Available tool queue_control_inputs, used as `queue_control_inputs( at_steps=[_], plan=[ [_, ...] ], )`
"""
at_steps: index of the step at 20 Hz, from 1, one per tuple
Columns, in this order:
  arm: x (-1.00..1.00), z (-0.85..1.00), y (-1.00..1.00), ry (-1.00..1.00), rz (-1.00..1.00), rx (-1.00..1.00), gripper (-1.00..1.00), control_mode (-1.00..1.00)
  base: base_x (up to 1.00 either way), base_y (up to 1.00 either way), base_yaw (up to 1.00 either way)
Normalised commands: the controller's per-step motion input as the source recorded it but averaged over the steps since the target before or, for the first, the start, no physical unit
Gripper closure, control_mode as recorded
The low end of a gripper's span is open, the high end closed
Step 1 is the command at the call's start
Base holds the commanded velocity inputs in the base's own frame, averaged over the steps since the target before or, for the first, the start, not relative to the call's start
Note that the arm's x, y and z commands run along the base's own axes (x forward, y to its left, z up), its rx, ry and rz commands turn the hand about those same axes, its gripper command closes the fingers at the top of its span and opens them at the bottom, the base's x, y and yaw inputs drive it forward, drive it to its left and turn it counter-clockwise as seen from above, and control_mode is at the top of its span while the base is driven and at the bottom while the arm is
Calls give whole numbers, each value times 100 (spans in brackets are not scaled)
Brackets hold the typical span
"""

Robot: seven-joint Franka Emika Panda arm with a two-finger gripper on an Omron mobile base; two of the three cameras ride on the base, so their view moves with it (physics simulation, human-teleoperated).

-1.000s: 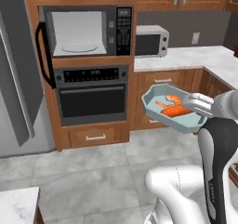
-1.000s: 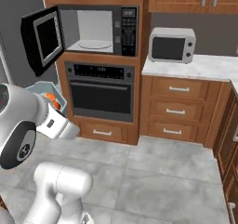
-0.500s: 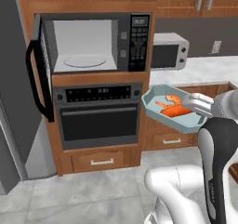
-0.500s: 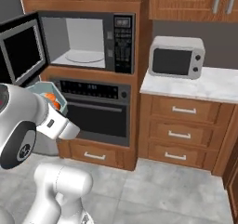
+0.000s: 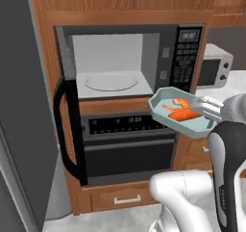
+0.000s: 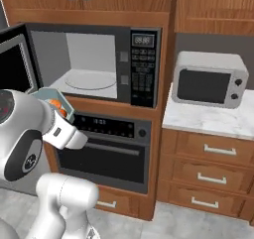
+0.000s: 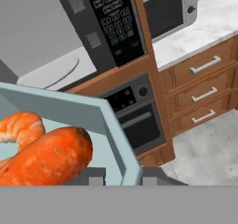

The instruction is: Place the tupperware containing the shrimp and carrot meal in the microwave. Close the microwave door and press the start button to reheat the meal.

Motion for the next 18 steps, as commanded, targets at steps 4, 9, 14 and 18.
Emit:
queue_control_inputs(
  at_steps=[4,9,14,18],
  plan=[
    [0,0,0,0,0,0,100,100,88,79,-4],
    [0,0,0,0,0,0,100,100,4,0,0],
    [0,0,0,0,0,0,100,100,1,-10,-20],
    [0,0,0,0,0,0,100,100,44,-3,-20]
  ],
)
